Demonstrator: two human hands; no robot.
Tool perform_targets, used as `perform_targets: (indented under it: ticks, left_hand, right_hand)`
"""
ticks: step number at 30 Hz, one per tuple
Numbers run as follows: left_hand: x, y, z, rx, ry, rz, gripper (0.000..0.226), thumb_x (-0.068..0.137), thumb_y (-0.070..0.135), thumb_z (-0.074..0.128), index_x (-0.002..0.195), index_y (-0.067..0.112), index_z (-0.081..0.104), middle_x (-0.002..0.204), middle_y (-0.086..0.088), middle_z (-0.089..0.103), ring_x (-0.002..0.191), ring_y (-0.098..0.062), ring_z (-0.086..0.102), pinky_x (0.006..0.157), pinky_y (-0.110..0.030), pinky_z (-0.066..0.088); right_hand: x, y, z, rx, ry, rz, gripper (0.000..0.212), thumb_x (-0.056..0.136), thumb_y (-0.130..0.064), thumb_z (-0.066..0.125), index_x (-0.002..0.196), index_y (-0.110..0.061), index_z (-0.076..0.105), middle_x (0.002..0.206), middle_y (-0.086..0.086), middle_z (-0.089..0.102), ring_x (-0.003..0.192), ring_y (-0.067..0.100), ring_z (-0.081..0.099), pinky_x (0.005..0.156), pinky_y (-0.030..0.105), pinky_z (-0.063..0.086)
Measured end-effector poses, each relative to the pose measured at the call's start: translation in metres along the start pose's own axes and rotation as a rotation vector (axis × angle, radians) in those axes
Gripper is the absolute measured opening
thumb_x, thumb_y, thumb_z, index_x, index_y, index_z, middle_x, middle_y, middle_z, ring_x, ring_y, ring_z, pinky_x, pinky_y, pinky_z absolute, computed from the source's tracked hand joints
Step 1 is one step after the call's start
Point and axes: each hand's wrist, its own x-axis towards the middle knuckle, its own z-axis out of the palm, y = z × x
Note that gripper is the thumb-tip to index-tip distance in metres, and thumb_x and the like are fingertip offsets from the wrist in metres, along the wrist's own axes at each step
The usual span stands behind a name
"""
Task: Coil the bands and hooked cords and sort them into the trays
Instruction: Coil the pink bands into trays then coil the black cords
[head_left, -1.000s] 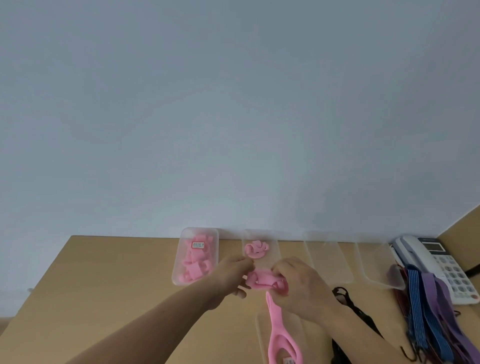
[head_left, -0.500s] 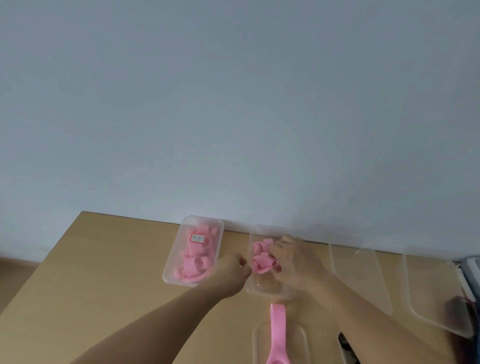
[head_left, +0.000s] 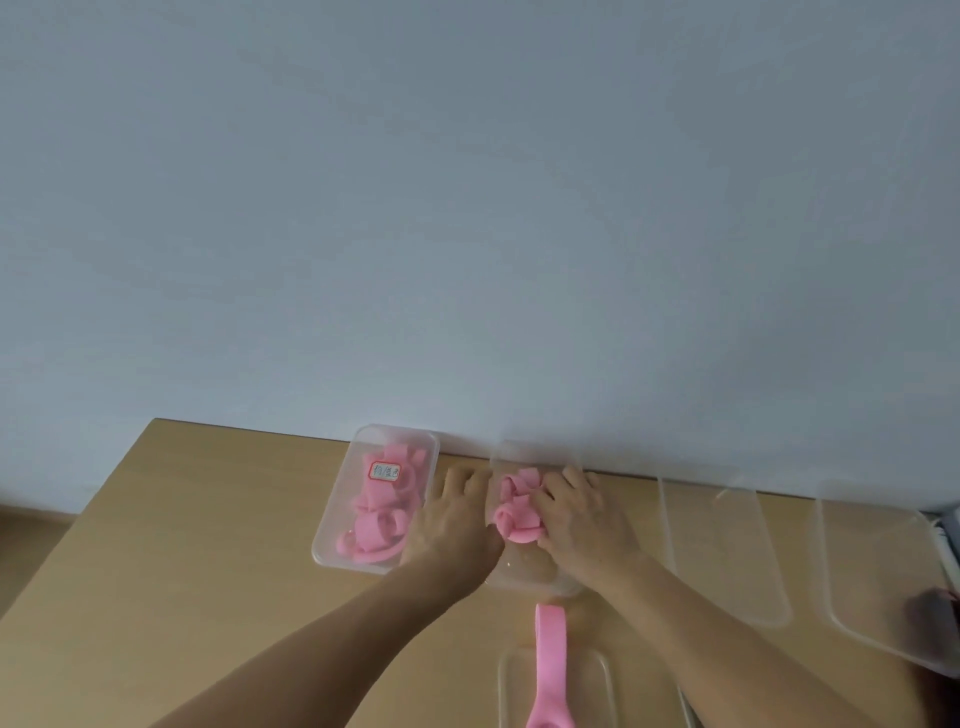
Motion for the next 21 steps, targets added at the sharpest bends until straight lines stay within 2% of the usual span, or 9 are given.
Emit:
perform_targets:
  ticks: [2, 5, 7, 9, 12, 15, 19, 21]
  left_hand:
    - [0.004, 0.003, 0.004, 0.161, 0.094, 0.264, 0.031, 0.084, 0.026, 0.063, 0.113, 0.020, 0.068, 0.124, -0.001, 0.061, 0.119, -0.028, 0.054, 0.093, -0.036, 0.046]
    - [0.009, 0.000, 0.010, 0.329, -0.022, 0.465, 0.022, 0.086, 0.025, 0.057, 0.098, 0.021, 0.075, 0.118, 0.001, 0.066, 0.123, -0.029, 0.053, 0.100, -0.041, 0.044]
    - [0.011, -0.002, 0.010, 0.391, -0.080, 0.494, 0.018, 0.084, 0.026, 0.061, 0.093, 0.021, 0.076, 0.108, 0.003, 0.069, 0.118, -0.027, 0.058, 0.097, -0.040, 0.048]
    - [0.011, -0.001, 0.010, 0.429, -0.084, 0.507, 0.015, 0.081, 0.026, 0.063, 0.088, 0.021, 0.076, 0.103, 0.003, 0.070, 0.113, -0.027, 0.060, 0.094, -0.041, 0.050]
    - [0.008, 0.001, 0.010, 0.429, -0.056, 0.525, 0.019, 0.082, 0.023, 0.059, 0.089, 0.019, 0.076, 0.109, -0.001, 0.069, 0.117, -0.029, 0.057, 0.097, -0.043, 0.048]
    - [0.004, 0.002, 0.007, 0.453, -0.029, 0.542, 0.017, 0.078, 0.024, 0.062, 0.086, 0.019, 0.077, 0.114, -0.001, 0.067, 0.116, -0.029, 0.059, 0.094, -0.042, 0.050]
    - [0.003, 0.002, 0.013, 0.452, -0.101, 0.484, 0.035, 0.092, 0.024, 0.043, 0.112, 0.015, 0.069, 0.127, -0.002, 0.059, 0.124, -0.029, 0.047, 0.106, -0.043, 0.036]
    - [0.005, 0.003, 0.013, 0.437, -0.115, 0.454, 0.038, 0.093, 0.023, 0.038, 0.118, 0.015, 0.066, 0.130, -0.003, 0.056, 0.126, -0.029, 0.043, 0.109, -0.043, 0.030]
  right_hand:
    - [-0.004, 0.001, 0.003, 0.041, -0.060, 0.041, 0.036, 0.059, -0.034, 0.087, 0.087, -0.019, 0.071, 0.086, 0.000, 0.069, 0.079, 0.024, 0.065, 0.069, 0.034, 0.055]
    - [-0.006, 0.001, 0.006, 0.137, -0.133, 0.085, 0.035, 0.079, -0.034, 0.070, 0.111, -0.019, 0.066, 0.114, -0.001, 0.065, 0.108, 0.025, 0.059, 0.091, 0.037, 0.045]
    - [-0.009, -0.003, 0.007, 0.133, -0.127, 0.085, 0.038, 0.083, -0.037, 0.063, 0.118, -0.021, 0.062, 0.121, -0.003, 0.062, 0.114, 0.024, 0.055, 0.094, 0.036, 0.039]
    - [-0.014, -0.006, 0.005, 0.121, -0.114, 0.100, 0.040, 0.081, -0.037, 0.064, 0.116, -0.021, 0.064, 0.117, -0.002, 0.065, 0.108, 0.024, 0.058, 0.088, 0.037, 0.042]
    - [-0.023, -0.008, 0.002, 0.095, -0.042, 0.143, 0.036, 0.073, -0.034, 0.070, 0.106, -0.019, 0.069, 0.105, -0.001, 0.069, 0.093, 0.024, 0.063, 0.077, 0.037, 0.049]
    - [-0.028, -0.009, 0.004, 0.073, -0.011, 0.161, 0.031, 0.073, -0.032, 0.067, 0.102, -0.020, 0.067, 0.104, -0.001, 0.066, 0.094, 0.025, 0.061, 0.076, 0.039, 0.049]
    - [-0.030, -0.010, 0.004, 0.068, -0.026, 0.164, 0.030, 0.076, -0.034, 0.063, 0.103, -0.021, 0.065, 0.106, -0.003, 0.064, 0.099, 0.025, 0.058, 0.079, 0.039, 0.046]
    - [-0.031, -0.009, 0.003, 0.082, -0.013, 0.169, 0.029, 0.074, -0.034, 0.064, 0.100, -0.022, 0.066, 0.104, -0.005, 0.064, 0.098, 0.024, 0.059, 0.080, 0.039, 0.046]
